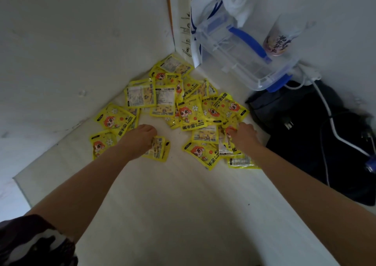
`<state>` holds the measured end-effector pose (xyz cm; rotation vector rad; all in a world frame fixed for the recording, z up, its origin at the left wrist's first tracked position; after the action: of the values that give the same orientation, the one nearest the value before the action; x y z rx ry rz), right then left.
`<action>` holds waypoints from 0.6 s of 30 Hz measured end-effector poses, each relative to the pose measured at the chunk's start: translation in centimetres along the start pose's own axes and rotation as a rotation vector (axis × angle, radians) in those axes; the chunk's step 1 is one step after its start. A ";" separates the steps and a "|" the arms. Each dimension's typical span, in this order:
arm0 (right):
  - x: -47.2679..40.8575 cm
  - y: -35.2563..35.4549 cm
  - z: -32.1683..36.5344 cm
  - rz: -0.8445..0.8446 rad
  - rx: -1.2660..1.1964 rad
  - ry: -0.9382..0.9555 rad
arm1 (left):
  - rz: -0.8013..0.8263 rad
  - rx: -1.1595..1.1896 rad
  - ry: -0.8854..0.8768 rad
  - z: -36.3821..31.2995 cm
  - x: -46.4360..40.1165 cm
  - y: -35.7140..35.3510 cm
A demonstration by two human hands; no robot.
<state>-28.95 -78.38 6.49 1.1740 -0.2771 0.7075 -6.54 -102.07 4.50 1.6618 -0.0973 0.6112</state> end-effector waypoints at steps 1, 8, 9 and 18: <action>0.1 0.0 0.3 -0.001 0.002 -0.011 | 0.009 -0.001 0.000 0.0 -0.1 0.0; -1.0 -1.4 1.1 0.000 -0.048 -0.124 | -0.009 -0.087 0.001 -0.2 -0.1 0.2; -1.0 -1.3 1.1 -0.005 -0.041 -0.134 | -0.009 -0.103 0.012 -0.3 -0.1 0.3; -1.4 -1.0 0.8 0.046 -0.085 -0.179 | -0.023 0.041 0.059 -0.7 0.5 1.1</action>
<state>-29.26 -79.81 5.30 1.1546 -0.4813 0.6252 -6.73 -101.50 5.72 1.6811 -0.0225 0.6482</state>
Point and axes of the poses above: each hand's wrist, its own x-axis away from the middle knuckle, its own y-axis out of the back of the hand, z = x × y, the point moved 2 cm from there along -x, towards the middle knuckle, and after that the axes turned 5 degrees about -x, right-handed, at the moved point
